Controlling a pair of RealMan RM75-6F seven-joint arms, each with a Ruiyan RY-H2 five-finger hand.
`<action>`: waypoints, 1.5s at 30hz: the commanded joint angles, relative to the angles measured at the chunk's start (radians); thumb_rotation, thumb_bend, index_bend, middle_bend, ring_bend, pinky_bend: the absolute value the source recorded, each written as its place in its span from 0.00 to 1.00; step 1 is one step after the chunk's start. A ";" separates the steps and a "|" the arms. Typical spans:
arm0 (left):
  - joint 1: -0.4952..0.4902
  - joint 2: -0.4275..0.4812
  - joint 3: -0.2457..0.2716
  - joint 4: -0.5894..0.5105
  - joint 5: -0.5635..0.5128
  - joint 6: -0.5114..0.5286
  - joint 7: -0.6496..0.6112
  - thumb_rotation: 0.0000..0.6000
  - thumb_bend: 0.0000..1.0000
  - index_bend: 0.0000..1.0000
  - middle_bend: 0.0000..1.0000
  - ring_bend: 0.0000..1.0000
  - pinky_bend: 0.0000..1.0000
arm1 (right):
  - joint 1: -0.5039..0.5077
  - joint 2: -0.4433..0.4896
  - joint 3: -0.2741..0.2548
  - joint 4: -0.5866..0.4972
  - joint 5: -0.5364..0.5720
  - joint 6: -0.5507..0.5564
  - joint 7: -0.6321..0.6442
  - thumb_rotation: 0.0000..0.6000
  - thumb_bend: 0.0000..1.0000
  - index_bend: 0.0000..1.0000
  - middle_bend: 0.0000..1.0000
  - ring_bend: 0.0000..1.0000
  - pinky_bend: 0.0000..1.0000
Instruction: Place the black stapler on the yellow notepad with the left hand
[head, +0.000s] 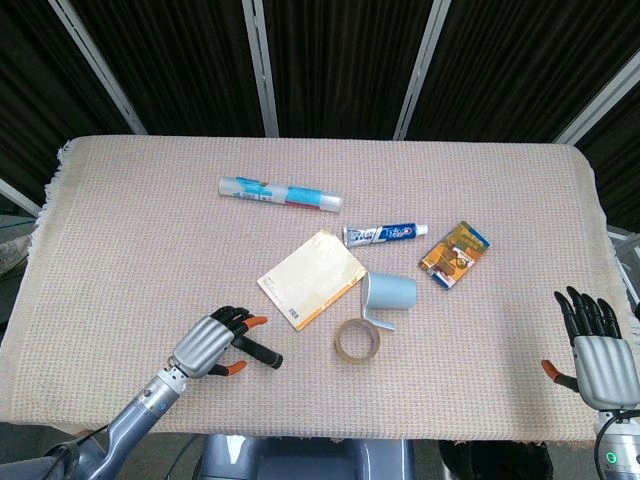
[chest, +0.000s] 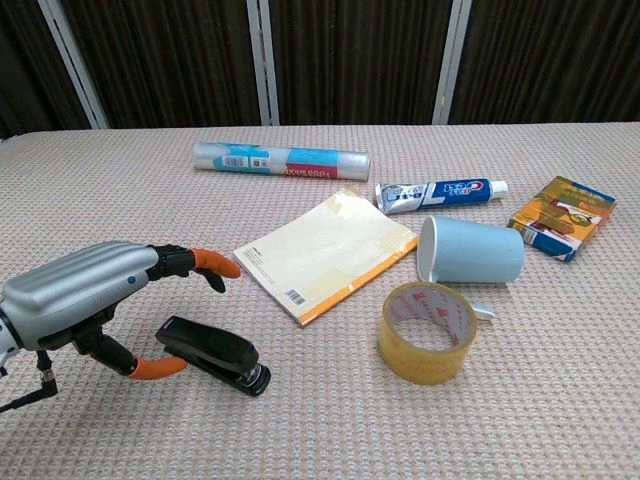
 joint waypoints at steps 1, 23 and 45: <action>-0.013 -0.015 -0.002 0.018 -0.013 -0.020 -0.004 1.00 0.24 0.20 0.25 0.17 0.21 | -0.002 0.001 -0.002 -0.001 -0.006 0.005 0.001 1.00 0.11 0.00 0.00 0.00 0.00; -0.083 -0.096 -0.012 0.098 -0.082 -0.094 -0.024 1.00 0.40 0.54 0.51 0.40 0.32 | -0.021 0.016 -0.002 -0.004 -0.023 0.045 0.030 1.00 0.11 0.00 0.00 0.00 0.00; -0.115 -0.079 -0.153 0.061 -0.194 -0.008 0.069 1.00 0.39 0.54 0.53 0.44 0.34 | -0.010 0.002 0.001 -0.001 0.001 0.012 0.000 1.00 0.11 0.00 0.00 0.00 0.00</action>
